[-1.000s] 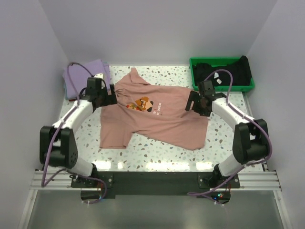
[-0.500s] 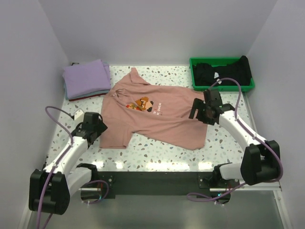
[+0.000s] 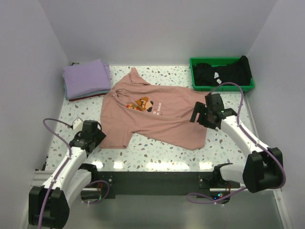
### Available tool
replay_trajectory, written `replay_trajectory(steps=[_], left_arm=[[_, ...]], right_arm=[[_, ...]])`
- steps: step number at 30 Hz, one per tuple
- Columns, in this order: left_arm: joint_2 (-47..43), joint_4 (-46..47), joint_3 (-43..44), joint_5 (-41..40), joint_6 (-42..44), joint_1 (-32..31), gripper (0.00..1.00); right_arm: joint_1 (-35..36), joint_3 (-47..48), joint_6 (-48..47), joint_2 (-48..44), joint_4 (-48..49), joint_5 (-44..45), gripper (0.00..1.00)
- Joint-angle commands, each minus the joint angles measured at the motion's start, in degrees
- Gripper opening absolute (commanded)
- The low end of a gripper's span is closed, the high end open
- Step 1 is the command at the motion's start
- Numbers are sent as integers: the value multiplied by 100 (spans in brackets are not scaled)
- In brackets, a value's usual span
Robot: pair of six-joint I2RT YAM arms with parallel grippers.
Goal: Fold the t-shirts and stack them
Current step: Fold the tshirt
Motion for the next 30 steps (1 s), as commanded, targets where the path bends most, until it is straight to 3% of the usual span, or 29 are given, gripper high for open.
replay_trajectory(steps=[1, 4, 11, 20, 30], left_arm=[[-217, -101, -157, 133, -127, -75, 66], [-226, -126, -157, 177, -171, -128, 54], [46, -240, -96, 90, -250, -540, 50], [20, -214, -280, 142, -443, -558, 46], [20, -241, -219, 212, -461, -558, 22]], right_arm=[[-14, -70, 140, -222, 45, -119, 83], [-14, -105, 176, -266, 45, -154, 83], [-14, -97, 176, -328, 10, -119, 83], [-14, -105, 220, -319, 45, -128, 83], [-14, -184, 228, -345, 19, -154, 83]])
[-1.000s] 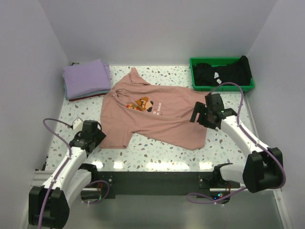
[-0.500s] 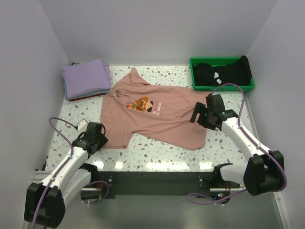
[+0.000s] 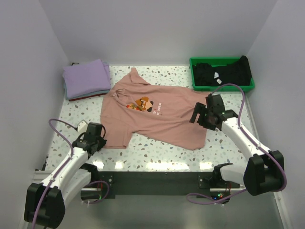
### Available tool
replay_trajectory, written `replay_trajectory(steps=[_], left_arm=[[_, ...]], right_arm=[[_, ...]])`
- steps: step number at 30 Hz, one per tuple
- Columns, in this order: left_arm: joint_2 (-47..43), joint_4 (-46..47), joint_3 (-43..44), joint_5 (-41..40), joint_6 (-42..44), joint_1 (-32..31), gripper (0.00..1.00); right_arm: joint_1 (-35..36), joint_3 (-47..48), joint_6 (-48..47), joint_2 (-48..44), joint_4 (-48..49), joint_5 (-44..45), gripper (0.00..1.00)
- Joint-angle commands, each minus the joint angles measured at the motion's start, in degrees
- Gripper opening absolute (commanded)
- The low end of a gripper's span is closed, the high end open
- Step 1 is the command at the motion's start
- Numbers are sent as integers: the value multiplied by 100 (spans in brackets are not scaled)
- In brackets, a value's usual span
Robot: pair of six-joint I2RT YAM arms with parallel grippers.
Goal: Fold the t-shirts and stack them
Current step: Fold the tshirt
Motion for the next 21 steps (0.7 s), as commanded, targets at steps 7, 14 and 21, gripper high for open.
replay_trajectory(steps=[7, 14, 21], left_arm=[[81, -64, 241, 211, 231, -29, 0], [441, -2, 918, 659, 1101, -29, 0], [283, -46, 1270, 404, 1409, -12, 0]], right_arm=[[-23, -178, 161, -275, -64, -40, 82], [12, -740, 275, -346, -371, 134, 79], [276, -1057, 521, -715, -917, 540, 78]])
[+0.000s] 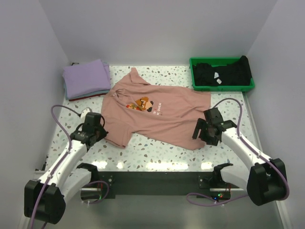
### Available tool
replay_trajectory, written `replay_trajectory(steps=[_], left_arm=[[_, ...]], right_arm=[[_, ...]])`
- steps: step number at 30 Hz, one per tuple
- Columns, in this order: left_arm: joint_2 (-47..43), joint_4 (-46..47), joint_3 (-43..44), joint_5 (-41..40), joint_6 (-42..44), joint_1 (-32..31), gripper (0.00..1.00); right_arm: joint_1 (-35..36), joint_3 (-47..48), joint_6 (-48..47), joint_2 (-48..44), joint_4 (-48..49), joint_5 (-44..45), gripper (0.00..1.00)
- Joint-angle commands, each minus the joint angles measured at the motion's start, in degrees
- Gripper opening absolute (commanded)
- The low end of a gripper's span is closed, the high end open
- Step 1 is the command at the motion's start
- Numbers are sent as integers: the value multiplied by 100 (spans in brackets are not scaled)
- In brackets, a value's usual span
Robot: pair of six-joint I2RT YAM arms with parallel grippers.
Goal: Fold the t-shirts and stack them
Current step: Fold the tshirt
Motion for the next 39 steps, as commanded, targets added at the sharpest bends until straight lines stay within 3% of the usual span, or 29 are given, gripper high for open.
replay_trajectory(steps=[1, 9, 17, 23, 30, 34, 39], left_arm=[[-69, 2, 310, -99, 356, -3, 0], [213, 266, 188, 200, 470, -3, 0], [99, 274, 126, 209, 540, 85, 0], [90, 292, 117, 227, 567, 137, 0], [90, 327, 91, 253, 576, 146, 0], [90, 345, 82, 279, 584, 155, 0], [90, 354, 65, 315, 593, 155, 0]], right_arm=[[99, -115, 255, -198, -331, 293, 78], [196, -291, 273, 470, 212, 407, 72], [196, -10, -17, 401, 161, 583, 38], [196, 491, -158, 67, -734, 521, 22], [196, 904, -62, -522, -1447, 364, 23], [196, 791, 70, -479, -1474, 547, 35], [196, 439, 202, -171, -1167, 469, 42]])
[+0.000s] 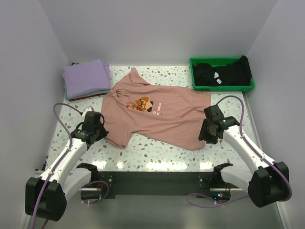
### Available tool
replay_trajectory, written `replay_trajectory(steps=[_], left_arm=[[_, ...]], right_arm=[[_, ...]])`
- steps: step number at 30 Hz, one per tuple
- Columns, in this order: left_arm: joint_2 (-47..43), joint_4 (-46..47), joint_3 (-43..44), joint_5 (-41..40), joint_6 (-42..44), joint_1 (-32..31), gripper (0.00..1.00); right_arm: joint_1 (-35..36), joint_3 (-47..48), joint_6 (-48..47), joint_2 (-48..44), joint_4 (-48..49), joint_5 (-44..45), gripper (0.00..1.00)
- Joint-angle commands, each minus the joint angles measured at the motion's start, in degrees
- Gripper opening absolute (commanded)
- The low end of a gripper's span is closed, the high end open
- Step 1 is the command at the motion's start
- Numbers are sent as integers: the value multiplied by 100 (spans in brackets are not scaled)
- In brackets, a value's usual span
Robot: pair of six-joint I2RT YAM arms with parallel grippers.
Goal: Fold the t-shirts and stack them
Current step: Fold the tshirt
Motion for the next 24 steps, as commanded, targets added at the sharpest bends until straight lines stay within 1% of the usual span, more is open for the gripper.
replay_trajectory(steps=[1, 6, 14, 17, 18, 20, 21, 24], left_arm=[[-67, 236, -21, 33, 130, 44, 0], [-59, 236, -29, 41, 121, 44, 0], [-67, 236, -29, 24, 130, 44, 0], [-41, 236, -29, 6, 130, 44, 0], [-50, 236, -29, 6, 130, 44, 0], [-50, 236, -29, -11, 130, 44, 0], [-50, 236, -29, -20, 121, 44, 0], [-41, 244, -29, -29, 121, 44, 0]], right_arm=[[19, -306, 167, 163, 160, 56, 43], [27, -439, 255, 514, 608, 73, 45], [19, -536, 150, 1042, 1118, 152, 45], [19, -554, 106, 1236, 1198, -6, 37], [27, -545, 88, 1253, 1198, -41, 31], [28, -510, 27, 1236, 1111, -94, 24], [27, -440, 9, 1236, 1058, -111, 16], [28, -265, -61, 1157, 751, -199, 7]])
